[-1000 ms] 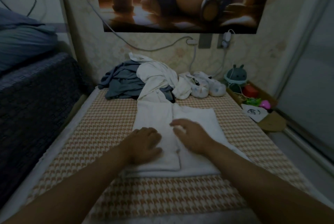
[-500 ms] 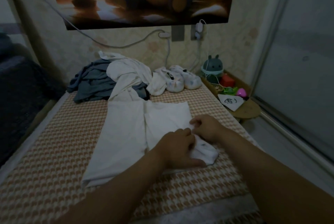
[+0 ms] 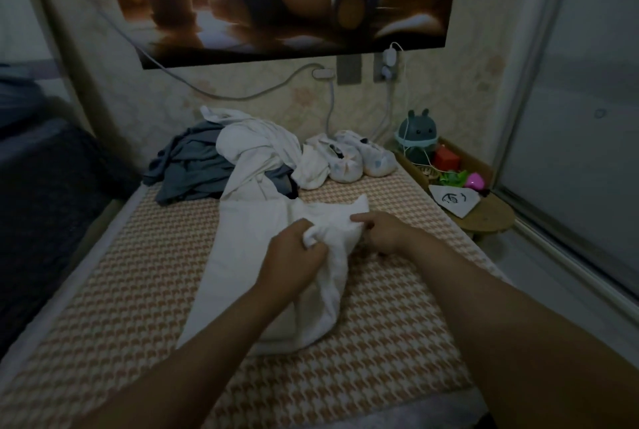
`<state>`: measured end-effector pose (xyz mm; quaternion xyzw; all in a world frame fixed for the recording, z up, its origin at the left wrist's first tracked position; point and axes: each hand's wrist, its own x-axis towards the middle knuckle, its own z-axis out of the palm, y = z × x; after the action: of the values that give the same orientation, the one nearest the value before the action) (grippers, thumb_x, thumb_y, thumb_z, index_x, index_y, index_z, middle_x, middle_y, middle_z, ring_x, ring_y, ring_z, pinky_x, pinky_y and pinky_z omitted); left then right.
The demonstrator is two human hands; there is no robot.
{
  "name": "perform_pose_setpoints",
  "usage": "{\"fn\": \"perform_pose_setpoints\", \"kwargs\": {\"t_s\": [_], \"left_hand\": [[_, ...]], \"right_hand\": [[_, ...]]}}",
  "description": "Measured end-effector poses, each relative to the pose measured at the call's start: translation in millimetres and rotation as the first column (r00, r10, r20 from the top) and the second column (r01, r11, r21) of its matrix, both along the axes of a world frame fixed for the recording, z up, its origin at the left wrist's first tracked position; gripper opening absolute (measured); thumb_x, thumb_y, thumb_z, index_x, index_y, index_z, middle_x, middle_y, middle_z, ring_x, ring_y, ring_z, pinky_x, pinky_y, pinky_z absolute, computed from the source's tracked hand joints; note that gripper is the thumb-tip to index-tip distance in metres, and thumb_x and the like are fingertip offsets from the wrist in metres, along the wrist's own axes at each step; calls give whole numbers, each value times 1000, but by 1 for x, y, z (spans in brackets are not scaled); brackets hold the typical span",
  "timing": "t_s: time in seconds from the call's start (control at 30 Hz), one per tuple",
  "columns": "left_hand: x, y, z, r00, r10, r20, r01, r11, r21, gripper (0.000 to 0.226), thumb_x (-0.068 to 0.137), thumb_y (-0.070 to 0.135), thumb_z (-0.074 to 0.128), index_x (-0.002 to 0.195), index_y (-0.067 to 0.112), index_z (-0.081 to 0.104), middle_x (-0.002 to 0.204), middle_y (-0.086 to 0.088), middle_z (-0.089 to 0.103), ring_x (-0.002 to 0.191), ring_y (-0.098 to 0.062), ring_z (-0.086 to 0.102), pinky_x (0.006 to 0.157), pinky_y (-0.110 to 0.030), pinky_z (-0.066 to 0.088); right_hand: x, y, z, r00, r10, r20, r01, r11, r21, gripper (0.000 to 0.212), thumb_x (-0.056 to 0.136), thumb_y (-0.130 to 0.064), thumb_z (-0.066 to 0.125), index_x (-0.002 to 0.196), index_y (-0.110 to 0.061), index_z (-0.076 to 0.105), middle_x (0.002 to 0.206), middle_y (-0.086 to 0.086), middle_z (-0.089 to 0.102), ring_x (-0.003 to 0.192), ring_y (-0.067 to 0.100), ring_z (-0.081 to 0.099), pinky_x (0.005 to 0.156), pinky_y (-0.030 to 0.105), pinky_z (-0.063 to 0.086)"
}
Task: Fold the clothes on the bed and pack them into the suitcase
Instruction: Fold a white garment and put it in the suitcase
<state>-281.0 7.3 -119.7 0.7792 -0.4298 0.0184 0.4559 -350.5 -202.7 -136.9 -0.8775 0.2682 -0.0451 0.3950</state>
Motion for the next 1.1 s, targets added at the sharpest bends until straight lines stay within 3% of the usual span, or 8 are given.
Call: {"fn": "perform_pose_setpoints", "kwargs": {"t_s": [0.33,0.47,0.63,0.73,0.83,0.93,1.03,1.1], "left_hand": [[80,126,18,938,180,-297,-88,950,299,21,79,22,58,59,17,57,59,8,58,62,-16,55,54,-27,39],[105,157,6,891,336,-305,14,651,759,30,96,16,50,116,-2,63,119,-18,63,93,-27,64,78,-29,50],[111,153,-12,924,299,-240,-35,689,724,72,91,64,43,135,7,51,137,-12,52,112,-25,56,85,-29,46],[111,144,-13,970,201,-134,-46,700,713,55,91,55,52,105,3,65,105,-13,64,94,-23,61,66,-26,36],[117,149,-15,931,186,-313,47,791,609,42,96,42,52,81,5,66,83,-8,63,72,-15,56,58,-19,38],[115,158,-18,845,179,-503,198,770,607,48,93,47,55,117,8,66,118,-7,63,96,-16,56,84,-22,44],[117,159,-12,980,143,-136,13,641,767,39,88,54,57,88,17,67,91,2,64,82,-14,56,69,-25,45],[116,148,-6,967,151,205,-244,779,578,28,88,40,55,75,17,63,77,3,59,76,-16,58,61,-25,44]], "right_hand": [[118,121,36,910,255,326,-225,966,-129,60,97,-4,49,151,-20,29,149,1,38,133,19,40,102,15,31],[140,152,5,922,384,52,-359,898,-254,79,99,-18,51,153,-30,-4,161,2,9,145,22,18,116,29,12],[133,140,-31,933,228,-278,-342,800,-493,65,100,-53,29,154,-32,1,162,4,-13,149,21,-10,119,46,-5],[132,139,-33,957,211,-199,-281,839,-465,70,97,-60,32,155,-32,5,160,6,-17,148,23,-15,121,42,-2],[133,144,-33,976,179,-121,-215,872,-439,70,96,-61,32,155,-32,6,161,6,-16,148,23,-14,121,40,-2],[133,147,-34,967,203,-154,-252,852,-459,69,96,-63,30,154,-35,7,162,5,-12,148,23,-12,121,43,-4],[130,150,-37,934,248,-257,-349,789,-506,69,96,-64,25,154,-34,4,162,6,-12,148,24,-12,120,44,-6],[126,152,-37,929,267,-255,-365,774,-517,68,97,-62,26,155,-32,5,162,7,-10,148,25,-11,120,44,-6]]}}
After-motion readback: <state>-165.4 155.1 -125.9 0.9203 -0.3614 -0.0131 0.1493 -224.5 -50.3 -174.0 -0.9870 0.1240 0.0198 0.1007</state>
